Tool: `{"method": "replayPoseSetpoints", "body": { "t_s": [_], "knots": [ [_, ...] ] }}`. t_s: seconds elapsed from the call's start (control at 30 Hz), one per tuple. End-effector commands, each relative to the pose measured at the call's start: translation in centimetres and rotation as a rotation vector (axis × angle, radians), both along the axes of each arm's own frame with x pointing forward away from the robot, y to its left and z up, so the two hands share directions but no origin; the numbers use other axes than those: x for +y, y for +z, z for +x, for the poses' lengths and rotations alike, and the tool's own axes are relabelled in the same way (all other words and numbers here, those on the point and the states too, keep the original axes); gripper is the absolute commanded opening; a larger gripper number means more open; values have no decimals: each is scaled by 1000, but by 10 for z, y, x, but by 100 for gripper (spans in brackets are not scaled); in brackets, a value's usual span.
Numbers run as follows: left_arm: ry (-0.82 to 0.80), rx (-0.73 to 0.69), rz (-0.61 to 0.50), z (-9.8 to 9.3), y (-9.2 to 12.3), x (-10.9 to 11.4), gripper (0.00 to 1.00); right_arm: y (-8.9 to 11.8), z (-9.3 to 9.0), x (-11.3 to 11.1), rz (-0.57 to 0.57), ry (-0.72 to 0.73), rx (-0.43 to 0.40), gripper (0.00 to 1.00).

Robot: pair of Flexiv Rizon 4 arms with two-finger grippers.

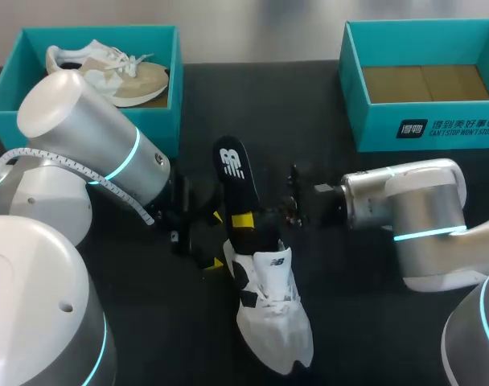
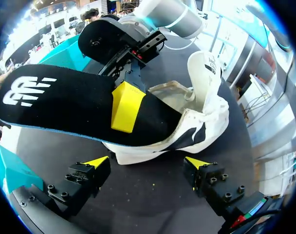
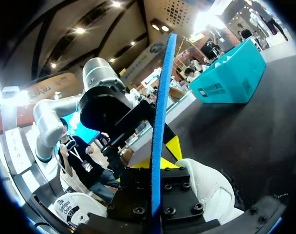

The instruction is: Take the shoe out of the shoebox, open the shoe tongue, remove and reinsert the insole, then place the shoe into the shoebox

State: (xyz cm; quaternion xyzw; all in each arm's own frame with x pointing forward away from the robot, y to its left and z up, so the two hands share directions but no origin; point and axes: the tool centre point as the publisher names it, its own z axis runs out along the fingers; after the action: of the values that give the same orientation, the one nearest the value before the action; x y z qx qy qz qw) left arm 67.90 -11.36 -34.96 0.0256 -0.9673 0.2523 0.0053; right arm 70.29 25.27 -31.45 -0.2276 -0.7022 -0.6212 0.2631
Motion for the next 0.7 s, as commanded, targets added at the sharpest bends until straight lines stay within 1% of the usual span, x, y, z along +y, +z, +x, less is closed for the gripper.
{"method": "replayPoseSetpoints", "body": {
  "t_s": [0.03, 0.17, 0.33, 0.5, 0.7],
  "knots": [
    [-1, 0, 1, 0, 1, 0, 100, 10, -7, 7, -40, -29, -25, 0],
    [-1, 0, 1, 0, 1, 0, 100, 13, -11, 10, -50, -45, -44, 0],
    [-1, 0, 1, 0, 1, 0, 100, 13, -12, 11, -72, -75, -47, 0],
    [-1, 0, 1, 0, 1, 0, 100, -5, -7, 1, -81, -121, 18, 0],
    [-1, 0, 1, 0, 1, 0, 100, -21, -11, -6, -62, -144, 74, 0]
  ]
}}
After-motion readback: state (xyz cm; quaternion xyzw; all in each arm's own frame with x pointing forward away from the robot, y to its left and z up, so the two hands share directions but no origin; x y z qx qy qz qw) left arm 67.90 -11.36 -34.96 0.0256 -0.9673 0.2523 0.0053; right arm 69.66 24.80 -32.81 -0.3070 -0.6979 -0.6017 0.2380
